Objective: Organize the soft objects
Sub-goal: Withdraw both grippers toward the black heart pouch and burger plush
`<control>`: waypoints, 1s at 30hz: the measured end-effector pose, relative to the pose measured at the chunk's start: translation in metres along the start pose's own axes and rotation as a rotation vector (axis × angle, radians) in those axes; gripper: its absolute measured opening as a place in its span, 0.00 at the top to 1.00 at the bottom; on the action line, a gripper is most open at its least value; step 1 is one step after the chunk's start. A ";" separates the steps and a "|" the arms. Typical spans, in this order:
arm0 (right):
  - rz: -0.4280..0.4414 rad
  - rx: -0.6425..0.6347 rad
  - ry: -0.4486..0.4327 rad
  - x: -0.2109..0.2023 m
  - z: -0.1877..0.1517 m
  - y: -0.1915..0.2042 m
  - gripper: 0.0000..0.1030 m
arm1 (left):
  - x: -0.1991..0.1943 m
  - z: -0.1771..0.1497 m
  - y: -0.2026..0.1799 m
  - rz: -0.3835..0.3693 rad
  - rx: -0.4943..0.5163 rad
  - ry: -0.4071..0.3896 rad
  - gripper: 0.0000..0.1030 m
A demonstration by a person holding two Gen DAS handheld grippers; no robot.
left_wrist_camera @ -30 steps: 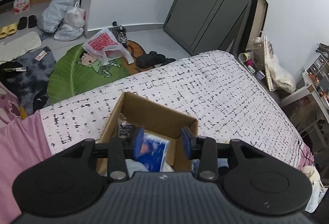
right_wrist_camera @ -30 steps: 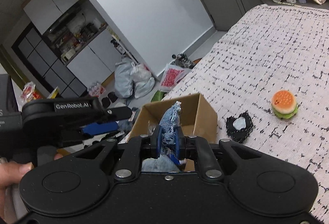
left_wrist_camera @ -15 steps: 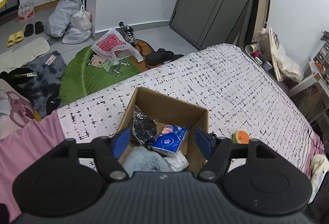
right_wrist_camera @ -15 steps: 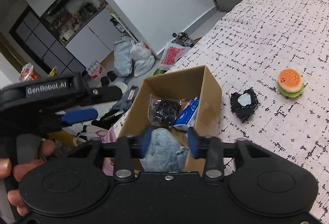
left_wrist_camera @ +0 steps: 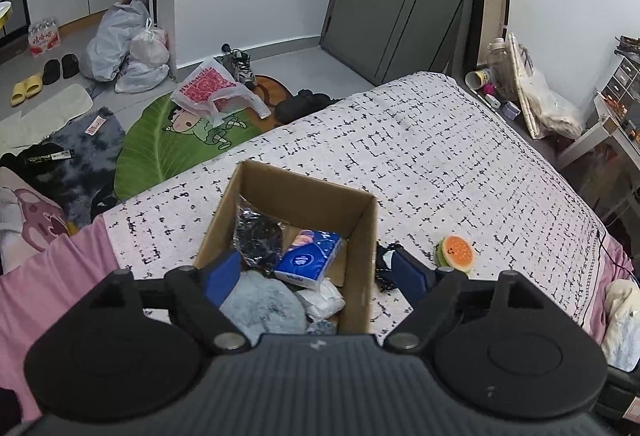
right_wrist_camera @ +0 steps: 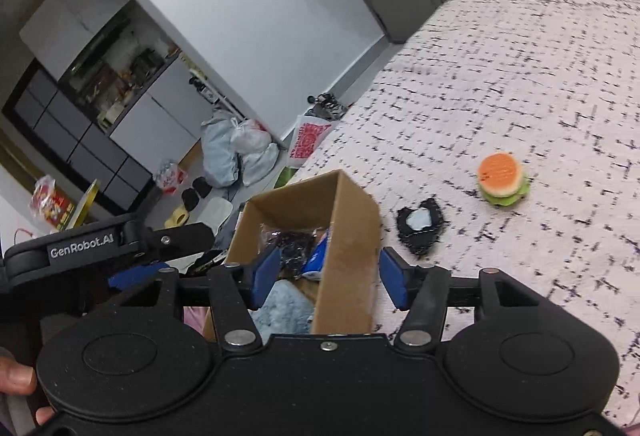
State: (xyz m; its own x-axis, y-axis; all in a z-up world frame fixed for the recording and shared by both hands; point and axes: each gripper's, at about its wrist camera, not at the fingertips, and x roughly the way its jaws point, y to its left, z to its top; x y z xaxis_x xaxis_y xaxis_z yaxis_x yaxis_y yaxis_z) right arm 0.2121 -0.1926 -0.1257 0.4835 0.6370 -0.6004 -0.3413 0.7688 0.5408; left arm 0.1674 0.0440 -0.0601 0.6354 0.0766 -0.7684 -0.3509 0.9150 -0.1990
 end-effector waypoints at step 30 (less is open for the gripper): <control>0.059 0.030 -0.001 -0.014 0.060 -0.100 0.15 | 0.036 -0.015 -0.086 0.043 -0.094 0.018 0.21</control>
State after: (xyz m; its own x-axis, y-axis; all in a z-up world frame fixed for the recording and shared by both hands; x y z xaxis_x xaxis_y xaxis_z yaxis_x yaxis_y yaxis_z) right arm 0.2881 -0.2817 -0.1357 0.4641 0.6808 -0.5667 -0.3443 0.7281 0.5927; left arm 0.2101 -0.0381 -0.0799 0.6061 0.1073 -0.7881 -0.4410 0.8699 -0.2207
